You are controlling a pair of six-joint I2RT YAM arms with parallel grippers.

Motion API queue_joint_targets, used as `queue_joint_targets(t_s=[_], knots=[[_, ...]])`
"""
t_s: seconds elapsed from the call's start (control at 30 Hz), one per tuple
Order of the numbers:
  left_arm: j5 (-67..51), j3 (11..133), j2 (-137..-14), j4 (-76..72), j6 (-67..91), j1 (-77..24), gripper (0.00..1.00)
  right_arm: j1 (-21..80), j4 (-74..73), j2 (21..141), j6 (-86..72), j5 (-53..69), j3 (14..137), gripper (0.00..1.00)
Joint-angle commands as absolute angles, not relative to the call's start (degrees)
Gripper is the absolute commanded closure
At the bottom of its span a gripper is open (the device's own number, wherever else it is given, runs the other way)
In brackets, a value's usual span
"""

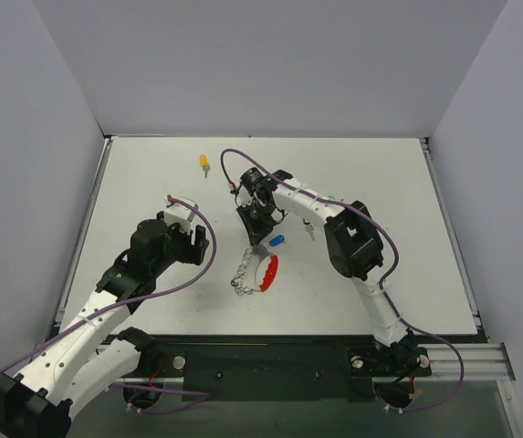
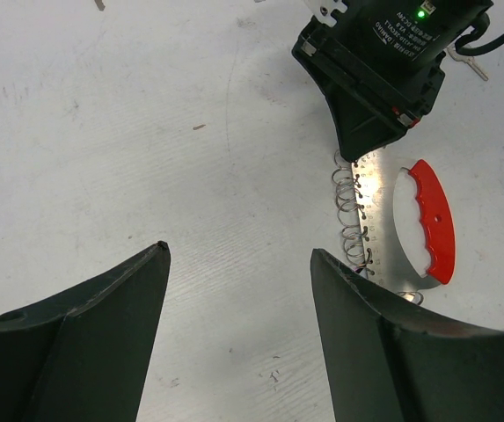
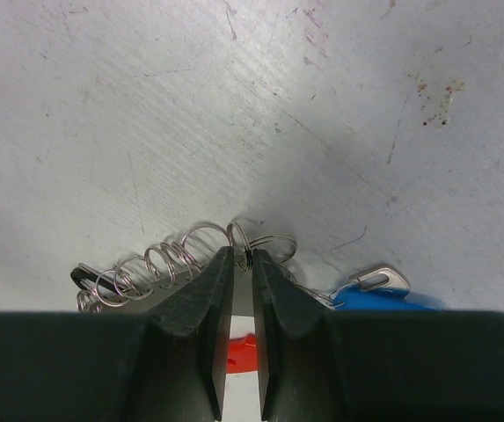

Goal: Put the keys on the keyring

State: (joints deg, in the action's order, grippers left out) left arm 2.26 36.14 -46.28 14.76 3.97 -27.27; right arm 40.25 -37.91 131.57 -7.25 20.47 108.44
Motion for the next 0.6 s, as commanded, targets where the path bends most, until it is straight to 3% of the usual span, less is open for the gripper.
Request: queue_joint_targets(t_s=[0.0,0.13,0.3,0.57], knots=[[1.49,36.74,-45.44,11.87,3.52,-26.89,0.25,40.96,-40.52,132.89,-6.86,20.74,110.48,0.89],[1.32,36.83,-45.53,11.95,3.43,-26.81,0.25,41.04,-40.43,133.07,-6.94,20.92,110.57,0.89],[1.23,36.74,-45.53,11.87,3.52,-26.72,0.25,41.04,-40.43,132.54,-6.86,21.36,110.57,1.0],[1.14,36.74,-45.62,11.78,3.52,-26.63,0.25,40.52,-41.13,129.38,-4.75,23.64,111.09,1.0]])
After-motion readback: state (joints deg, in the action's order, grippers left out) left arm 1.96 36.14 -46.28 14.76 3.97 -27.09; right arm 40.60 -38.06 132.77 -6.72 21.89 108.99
